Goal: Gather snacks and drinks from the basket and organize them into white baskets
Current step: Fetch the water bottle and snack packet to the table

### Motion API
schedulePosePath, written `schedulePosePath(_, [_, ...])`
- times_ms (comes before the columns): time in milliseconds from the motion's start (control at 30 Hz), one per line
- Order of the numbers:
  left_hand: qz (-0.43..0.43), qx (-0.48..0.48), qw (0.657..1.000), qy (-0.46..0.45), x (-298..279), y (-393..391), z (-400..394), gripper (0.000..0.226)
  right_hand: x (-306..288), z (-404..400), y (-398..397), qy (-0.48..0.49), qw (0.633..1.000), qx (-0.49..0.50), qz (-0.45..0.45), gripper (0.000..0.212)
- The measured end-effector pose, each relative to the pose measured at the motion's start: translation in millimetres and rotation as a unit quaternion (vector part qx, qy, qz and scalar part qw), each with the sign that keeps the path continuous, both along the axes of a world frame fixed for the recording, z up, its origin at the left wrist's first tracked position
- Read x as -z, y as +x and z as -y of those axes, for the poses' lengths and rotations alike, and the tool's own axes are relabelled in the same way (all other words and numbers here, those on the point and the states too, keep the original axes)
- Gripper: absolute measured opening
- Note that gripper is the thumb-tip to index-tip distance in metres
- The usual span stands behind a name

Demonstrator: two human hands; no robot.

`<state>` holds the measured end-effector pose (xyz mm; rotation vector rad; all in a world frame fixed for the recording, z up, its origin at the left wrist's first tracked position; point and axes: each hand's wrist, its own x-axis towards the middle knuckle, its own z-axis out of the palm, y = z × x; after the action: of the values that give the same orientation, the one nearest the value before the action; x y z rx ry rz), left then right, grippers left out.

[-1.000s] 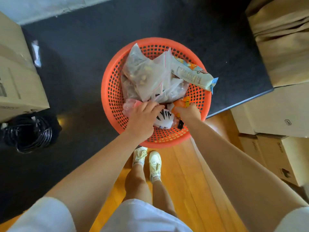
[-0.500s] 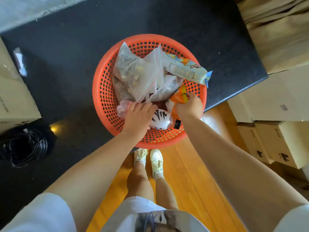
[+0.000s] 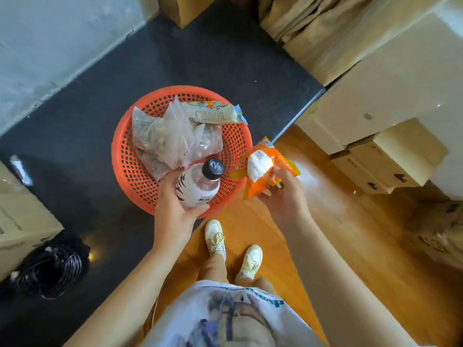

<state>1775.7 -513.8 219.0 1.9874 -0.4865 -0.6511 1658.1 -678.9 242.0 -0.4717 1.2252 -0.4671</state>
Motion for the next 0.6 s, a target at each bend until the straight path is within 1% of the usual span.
schedulePosePath(100, [-0.071, 0.021, 0.996, -0.04, -20.6, -17.5, 5.0, 0.066, -21.8, -12.7, -49.1, 0.056, 0.988, 0.078, 0.123, 0.027])
schedulePosePath(167, [-0.083, 0.058, 0.994, -0.051, -29.8, -33.8, 11.5, 0.063, -36.9, -23.5, -85.7, 0.06, 0.972, 0.115, 0.195, 0.026])
schedulePosePath(233, [-0.088, 0.106, 0.989, -0.05, -36.6, -55.8, 18.1, 0.062, -47.1, -37.7, -123.4, 0.043, 0.958, 0.15, 0.239, 0.026])
schedulePosePath(300, [-0.099, 0.149, 0.982, -0.053, -45.1, -77.9, 24.0, 0.062, -51.9, -53.9, -158.1, 0.024, 0.947, 0.188, 0.259, 0.031])
schedulePosePath(367, [-0.109, 0.208, 0.971, -0.052, -51.7, -106.6, 30.7, 0.066, -55.0, -73.6, -195.6, 0.009, 0.932, 0.241, 0.271, 0.052])
schedulePosePath(433, [-0.125, 0.289, 0.948, -0.041, -57.3, -140.6, 32.5, 0.066, -56.9, -98.2, -234.2, -0.009, 0.917, 0.294, 0.27, 0.076])
schedulePosePath(467, [-0.145, 0.332, 0.931, -0.033, -59.9, -158.2, 31.1, 0.065, -58.1, -111.6, -253.4, -0.02, 0.911, 0.317, 0.265, 0.085])
schedulePosePath(500, [-0.16, 0.366, 0.916, -0.029, -62.3, -173.1, 29.0, 0.065, -58.4, -124.5, -270.4, -0.028, 0.907, 0.333, 0.256, 0.091])
schedulePosePath(533, [-0.165, 0.395, 0.904, -0.027, -65.3, -193.4, 24.8, 0.065, -59.7, -142.6, -291.9, -0.037, 0.901, 0.354, 0.248, 0.091])
schedulePosePath(600, [-0.141, 0.432, 0.891, -0.021, -75.7, -236.5, 11.6, 0.061, -61.2, -182.3, -333.9, -0.059, 0.891, 0.389, 0.228, 0.084])
